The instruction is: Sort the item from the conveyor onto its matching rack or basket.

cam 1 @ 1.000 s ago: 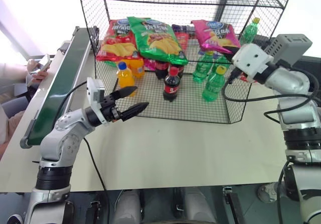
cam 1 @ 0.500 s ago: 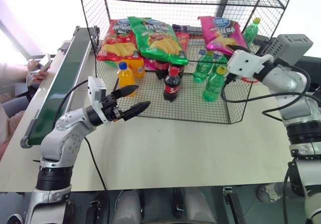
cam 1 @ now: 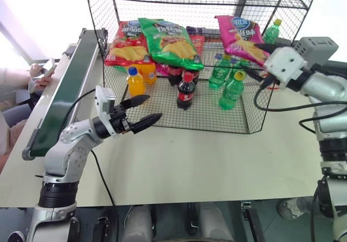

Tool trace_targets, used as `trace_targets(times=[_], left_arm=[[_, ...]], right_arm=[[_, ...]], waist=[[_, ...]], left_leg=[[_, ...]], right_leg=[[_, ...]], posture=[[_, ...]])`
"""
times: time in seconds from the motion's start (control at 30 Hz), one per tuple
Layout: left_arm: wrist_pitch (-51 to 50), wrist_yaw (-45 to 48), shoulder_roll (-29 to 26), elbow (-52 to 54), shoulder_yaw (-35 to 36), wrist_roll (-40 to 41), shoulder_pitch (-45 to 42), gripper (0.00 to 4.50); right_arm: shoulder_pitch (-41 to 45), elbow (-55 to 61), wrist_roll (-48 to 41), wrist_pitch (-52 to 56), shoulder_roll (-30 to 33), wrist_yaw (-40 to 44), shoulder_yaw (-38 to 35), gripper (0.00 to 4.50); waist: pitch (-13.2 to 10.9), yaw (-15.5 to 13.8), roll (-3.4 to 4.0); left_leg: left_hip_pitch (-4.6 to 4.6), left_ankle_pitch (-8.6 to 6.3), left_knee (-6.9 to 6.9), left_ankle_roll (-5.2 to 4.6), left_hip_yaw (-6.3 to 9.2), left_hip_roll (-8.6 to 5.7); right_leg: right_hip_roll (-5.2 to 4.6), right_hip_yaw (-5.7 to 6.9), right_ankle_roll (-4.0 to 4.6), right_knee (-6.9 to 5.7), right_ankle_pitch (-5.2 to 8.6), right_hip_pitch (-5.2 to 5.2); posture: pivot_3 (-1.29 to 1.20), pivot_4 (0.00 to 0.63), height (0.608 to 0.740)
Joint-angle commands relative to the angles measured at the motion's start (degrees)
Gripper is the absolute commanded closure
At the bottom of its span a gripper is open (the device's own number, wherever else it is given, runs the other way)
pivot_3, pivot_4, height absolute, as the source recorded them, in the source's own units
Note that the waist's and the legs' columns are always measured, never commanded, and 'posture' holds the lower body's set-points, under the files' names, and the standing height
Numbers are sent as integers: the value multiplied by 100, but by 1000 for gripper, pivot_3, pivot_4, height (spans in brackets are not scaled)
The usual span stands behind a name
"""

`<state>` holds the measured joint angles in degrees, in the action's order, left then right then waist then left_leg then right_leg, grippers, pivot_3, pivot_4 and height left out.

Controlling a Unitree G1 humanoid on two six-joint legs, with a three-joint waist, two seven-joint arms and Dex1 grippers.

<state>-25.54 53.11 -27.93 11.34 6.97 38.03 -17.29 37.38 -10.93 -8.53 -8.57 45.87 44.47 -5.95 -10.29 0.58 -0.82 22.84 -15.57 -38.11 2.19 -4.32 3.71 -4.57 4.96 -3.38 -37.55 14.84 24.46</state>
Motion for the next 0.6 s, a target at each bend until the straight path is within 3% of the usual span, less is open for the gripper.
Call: trace_targets(times=[0.03, 0.27, 0.37, 0.4, 0.6], left_arm=[[255, 108, -176, 22, 190, -81, 108, 0], [230, -43, -801, 104, 551, -326, 442, 0], [35, -160, -1121, 299, 817, -355, 892, 0], [31, -239, -1182, 309, 872, -435, 1064, 0], [30, -547, -1261, 357, 1111, -488, 1435, 0]], right_arm=[[-255, 1227, -1852, 1221, -211, 251, -724, 1524], [-1692, 3083, -4691, 3935, -56, 322, -1340, 1524], [-2745, 3385, -4599, 3956, -46, 746, -1398, 641], [-3036, 3367, -4470, 3891, -22, 886, -1421, 150], [-3589, 3226, -3843, 3501, -43, 1126, -1350, 34]], waist=[[0, 8, 0], [1, -13, -2], [1, -15, -2], [1, -16, -1], [1, -10, -2]], left_leg=[[0, 0, 1, -1, 0, 0], [-3, -6, 2, -11, 3, 2], [-1, -11, 2, -18, 3, 2], [0, -13, 3, -21, 2, 3], [-2, -13, 0, -21, -1, 1]], right_leg=[[0, 0, 0, 0, 0, 0], [0, 2, 1, 4, 0, -6], [0, 1, 1, 9, 1, -6], [0, 0, 1, 11, 1, -6], [-1, -2, 1, 11, 1, -5]], posture=[[0, 150, 740], [0, 150, 740], [0, 150, 740], [0, 150, 740], [0, 150, 740]])
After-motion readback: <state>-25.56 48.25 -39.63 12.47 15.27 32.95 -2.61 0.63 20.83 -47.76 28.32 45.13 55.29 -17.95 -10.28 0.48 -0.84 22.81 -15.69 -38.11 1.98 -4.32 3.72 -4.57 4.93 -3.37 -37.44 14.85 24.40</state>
